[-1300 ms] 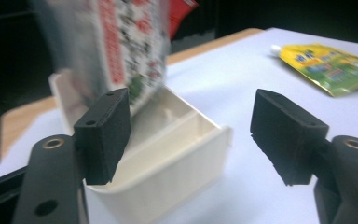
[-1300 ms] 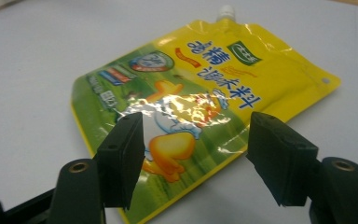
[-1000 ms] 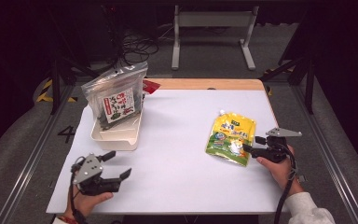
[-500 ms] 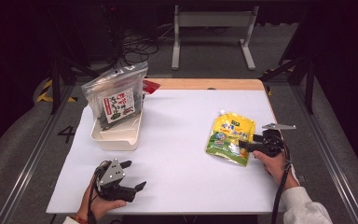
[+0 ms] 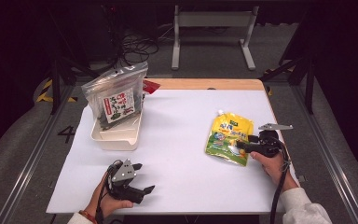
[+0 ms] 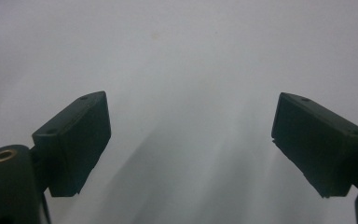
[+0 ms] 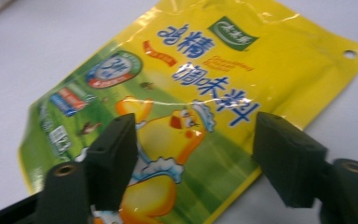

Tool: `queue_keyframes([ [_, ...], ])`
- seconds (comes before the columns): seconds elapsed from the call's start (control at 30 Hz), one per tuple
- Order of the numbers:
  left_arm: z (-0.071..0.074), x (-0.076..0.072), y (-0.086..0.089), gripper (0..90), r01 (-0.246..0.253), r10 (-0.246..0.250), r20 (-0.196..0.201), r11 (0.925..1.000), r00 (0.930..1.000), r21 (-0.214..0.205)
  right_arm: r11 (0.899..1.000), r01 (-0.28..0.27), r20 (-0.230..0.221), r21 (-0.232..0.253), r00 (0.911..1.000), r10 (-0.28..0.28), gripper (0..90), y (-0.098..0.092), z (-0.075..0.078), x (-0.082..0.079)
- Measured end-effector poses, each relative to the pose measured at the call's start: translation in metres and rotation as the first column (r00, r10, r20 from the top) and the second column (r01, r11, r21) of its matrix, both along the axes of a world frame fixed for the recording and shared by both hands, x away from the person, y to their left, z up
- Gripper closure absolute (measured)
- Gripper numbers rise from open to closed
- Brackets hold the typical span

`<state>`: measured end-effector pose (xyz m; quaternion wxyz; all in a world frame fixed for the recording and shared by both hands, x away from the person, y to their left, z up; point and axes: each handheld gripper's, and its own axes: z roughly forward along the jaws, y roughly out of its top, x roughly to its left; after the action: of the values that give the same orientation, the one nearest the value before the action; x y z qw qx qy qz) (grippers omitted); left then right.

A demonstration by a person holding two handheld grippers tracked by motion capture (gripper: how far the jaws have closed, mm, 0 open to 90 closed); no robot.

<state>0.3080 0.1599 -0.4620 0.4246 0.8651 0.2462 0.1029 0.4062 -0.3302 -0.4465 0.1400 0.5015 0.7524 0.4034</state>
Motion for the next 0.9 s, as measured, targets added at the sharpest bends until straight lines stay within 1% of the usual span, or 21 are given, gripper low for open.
queue_keyframes([
  [0.03, 0.000, 0.000, 0.001, 12.4, -0.002, 0.002, -0.006, 1.0000, 1.0000, -0.006, 1.000, 0.019, 0.007, 0.009, 0.9998, -0.019, 24.6, -0.002, 0.001, 0.000],
  [0.07, 0.000, 0.001, 0.001, 12.4, -0.002, 0.002, -0.008, 0.9999, 1.0000, -0.012, 0.998, 0.048, 0.005, 0.035, 0.9988, -0.048, 23.1, -0.005, 0.001, 0.001],
  [0.1, 0.000, 0.001, 0.002, 12.4, -0.004, 0.003, -0.010, 0.9998, 0.9999, -0.019, 0.997, 0.064, 0.004, 0.041, 0.9979, -0.064, 21.9, -0.007, 0.001, 0.001],
  [0.13, 0.000, 0.001, 0.003, 12.4, -0.005, 0.005, -0.015, 0.9997, 0.9999, -0.025, 0.995, 0.092, -0.001, 0.039, 0.9958, -0.092, 21.2, -0.009, 0.000, 0.002],
  [0.17, 0.000, 0.002, 0.003, 12.4, -0.005, 0.005, -0.017, 0.9996, 0.9998, -0.028, 0.992, 0.111, -0.020, 0.060, 0.9937, -0.110, 21.1, -0.012, -0.002, 0.004],
  [0.2, 0.000, 0.002, 0.003, 12.4, -0.005, 0.004, -0.020, 0.9993, 0.9998, -0.037, 0.991, 0.108, -0.045, 0.082, 0.9935, -0.105, 19.1, -0.013, -0.005, 0.005],
  [0.23, 0.001, 0.002, 0.003, 12.5, -0.003, 0.002, -0.021, 0.9992, 0.9998, -0.039, 0.990, 0.101, -0.050, 0.098, 0.9941, -0.097, 18.3, -0.012, -0.006, 0.006],
  [0.3, 0.000, 0.003, 0.003, 12.4, 0.002, -0.003, -0.021, 0.9992, 0.9998, -0.039, 0.990, 0.100, -0.055, 0.103, 0.9939, -0.095, 17.2, -0.010, -0.006, 0.007],
  [0.33, 0.000, 0.003, 0.002, 12.5, -0.002, 0.000, -0.032, 0.9988, 0.9995, -0.049, 0.988, 0.094, -0.060, 0.120, 0.9944, -0.088, 17.1, -0.008, -0.007, 0.008],
  [0.4, 0.000, 0.006, 0.000, 12.5, 0.002, -0.004, -0.037, 0.9985, 0.9993, -0.054, 0.991, 0.074, -0.062, 0.114, 0.9958, -0.067, 17.5, -0.004, -0.007, 0.009],
  [0.43, 0.001, 0.009, -0.002, 12.5, 0.004, -0.007, -0.046, 0.9976, 0.9989, -0.069, 0.990, 0.062, -0.065, 0.129, 0.9964, -0.054, 18.0, -0.003, -0.007, 0.009],
  [0.47, 0.001, 0.009, -0.002, 12.6, 0.004, -0.007, -0.046, 0.9976, 0.9989, -0.069, 0.988, 0.045, -0.069, 0.146, 0.9970, -0.035, 18.3, -0.003, -0.008, 0.010],
  [0.5, 0.001, 0.012, -0.005, 12.6, 0.013, -0.017, -0.055, 0.9971, 0.9983, -0.075, 0.988, 0.045, -0.069, 0.146, 0.9970, -0.035, 18.3, -0.003, -0.008, 0.010],
  [0.57, 0.000, 0.024, -0.017, 12.6, 0.026, -0.032, -0.085, 0.9965, 0.9959, -0.079, 0.990, 0.028, -0.069, 0.135, 0.9975, -0.019, 19.1, 0.000, -0.007, 0.010],
  [0.6, 0.000, 0.024, -0.017, 12.6, 0.026, -0.032, -0.085, 0.9965, 0.9959, -0.079, 0.990, 0.028, -0.069, 0.135, 0.9975, -0.019, 19.1, 0.000, -0.007, 0.010],
  [0.63, -0.001, 0.031, -0.024, 12.6, 0.046, -0.057, -0.113, 0.9944, 0.9919, -0.095, 0.992, 0.025, -0.067, 0.127, 0.9977, -0.016, 19.2, 0.000, -0.007, 0.010],
  [0.7, 0.001, 0.040, -0.036, 12.6, 0.066, -0.076, -0.116, 0.9934, 0.9903, -0.094, 0.993, 0.016, -0.063, 0.117, 0.9979, -0.009, 21.5, 0.001, -0.007, 0.010],
  [0.73, 0.002, 0.045, -0.043, 12.6, 0.074, -0.086, -0.116, 0.9919, 0.9896, -0.103, 0.994, 0.013, -0.064, 0.112, 0.9979, -0.006, 22.8, 0.001, -0.007, 0.010],
  [0.83, 0.009, 0.063, -0.069, 12.6, 0.101, -0.123, -0.148, 0.9837, 0.9813, -0.149, 0.995, -0.010, -0.063, 0.097, 0.9979, 0.016, 26.1, 0.003, -0.007, 0.010],
  [0.87, 0.010, 0.070, -0.077, 12.3, 0.119, -0.145, -0.165, 0.9801, 0.9756, -0.159, 0.995, -0.014, -0.063, 0.097, 0.9978, 0.020, 26.6, 0.003, -0.007, 0.009],
  [0.9, 0.010, 0.075, -0.087, 11.8, 0.131, -0.158, -0.176, 0.9791, 0.9717, -0.155, 0.995, -0.018, -0.061, 0.098, 0.9979, 0.024, 27.5, 0.002, -0.007, 0.009],
])
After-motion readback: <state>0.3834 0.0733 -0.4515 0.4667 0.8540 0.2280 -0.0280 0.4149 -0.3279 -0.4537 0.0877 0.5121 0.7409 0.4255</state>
